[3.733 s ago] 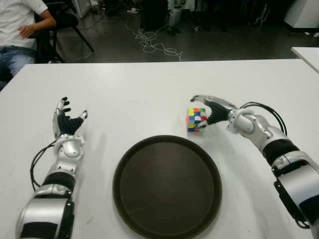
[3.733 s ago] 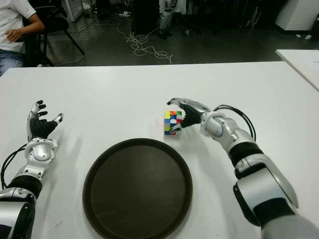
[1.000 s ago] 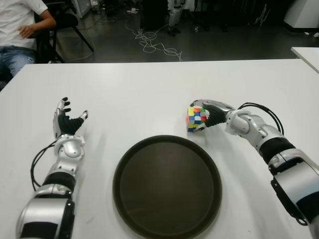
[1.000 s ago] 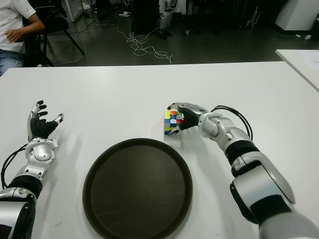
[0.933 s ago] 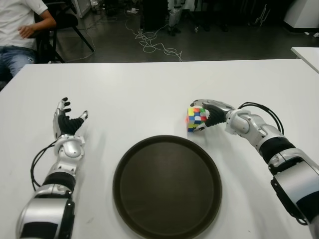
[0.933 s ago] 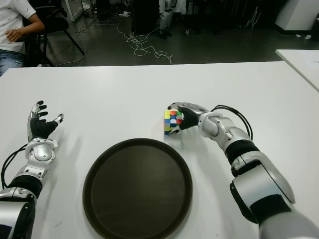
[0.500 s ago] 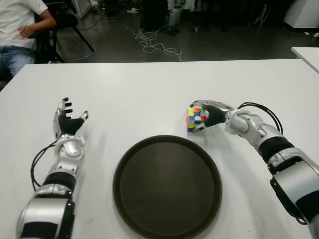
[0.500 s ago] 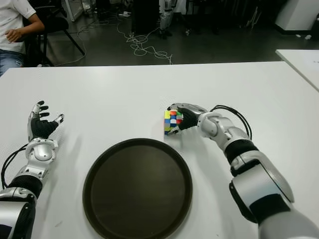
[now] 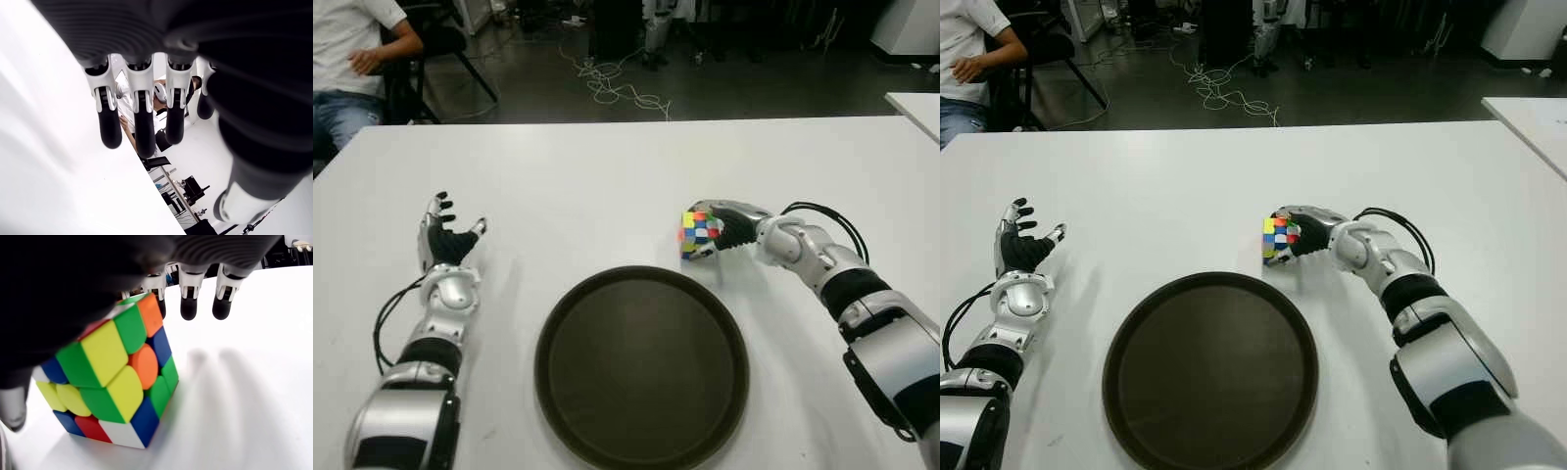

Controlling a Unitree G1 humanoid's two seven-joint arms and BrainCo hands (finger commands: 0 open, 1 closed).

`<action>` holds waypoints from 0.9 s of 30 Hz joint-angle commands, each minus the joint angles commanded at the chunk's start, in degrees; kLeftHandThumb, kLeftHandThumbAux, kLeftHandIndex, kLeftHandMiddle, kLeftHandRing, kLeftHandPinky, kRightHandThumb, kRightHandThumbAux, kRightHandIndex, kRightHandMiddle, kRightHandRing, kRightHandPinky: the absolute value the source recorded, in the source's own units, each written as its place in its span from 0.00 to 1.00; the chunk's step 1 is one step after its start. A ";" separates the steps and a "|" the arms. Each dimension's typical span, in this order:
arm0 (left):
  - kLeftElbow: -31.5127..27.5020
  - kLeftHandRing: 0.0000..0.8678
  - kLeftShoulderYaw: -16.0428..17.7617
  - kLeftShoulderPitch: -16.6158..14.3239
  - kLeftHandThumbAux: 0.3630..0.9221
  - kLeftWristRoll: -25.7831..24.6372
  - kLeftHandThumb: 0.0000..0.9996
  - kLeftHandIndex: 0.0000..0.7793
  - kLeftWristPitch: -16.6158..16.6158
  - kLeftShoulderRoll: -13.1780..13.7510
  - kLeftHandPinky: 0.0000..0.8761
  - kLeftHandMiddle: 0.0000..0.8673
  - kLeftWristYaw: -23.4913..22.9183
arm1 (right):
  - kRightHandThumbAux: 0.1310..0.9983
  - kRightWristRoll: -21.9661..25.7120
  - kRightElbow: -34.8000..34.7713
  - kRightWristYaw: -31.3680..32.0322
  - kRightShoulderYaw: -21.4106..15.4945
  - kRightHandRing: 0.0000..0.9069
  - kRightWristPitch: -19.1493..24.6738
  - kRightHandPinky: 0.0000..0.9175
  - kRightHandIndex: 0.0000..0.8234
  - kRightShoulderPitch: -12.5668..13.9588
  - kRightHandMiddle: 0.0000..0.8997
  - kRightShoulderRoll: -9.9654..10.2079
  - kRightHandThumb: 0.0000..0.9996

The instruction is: Pick up the Rubik's Cube and put it in the plate

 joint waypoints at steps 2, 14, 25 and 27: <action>-0.01 0.23 -0.01 0.00 0.71 0.02 0.15 0.14 0.14 -0.01 0.28 0.22 0.05 | 0.39 -0.06 0.02 0.04 0.07 0.00 -0.09 0.00 0.00 0.01 0.02 -0.04 0.00; -0.22 0.24 -0.62 0.06 0.73 0.64 0.16 0.16 0.64 0.18 0.29 0.23 0.81 | 0.40 -0.76 -0.19 0.92 0.87 0.00 -0.19 0.00 0.00 -0.30 0.02 -0.22 0.00; -0.18 0.24 0.03 0.11 0.72 -0.28 0.18 0.15 -0.02 -0.13 0.30 0.22 0.48 | 0.41 -0.50 -1.00 2.74 0.92 0.01 -0.31 0.00 0.00 -0.23 0.03 -0.55 0.00; -0.15 0.24 0.02 0.06 0.72 -0.27 0.17 0.15 0.21 -0.10 0.29 0.22 0.45 | 0.41 -0.39 -1.00 2.57 0.77 0.00 -0.55 0.00 0.00 -0.15 0.02 -0.54 0.00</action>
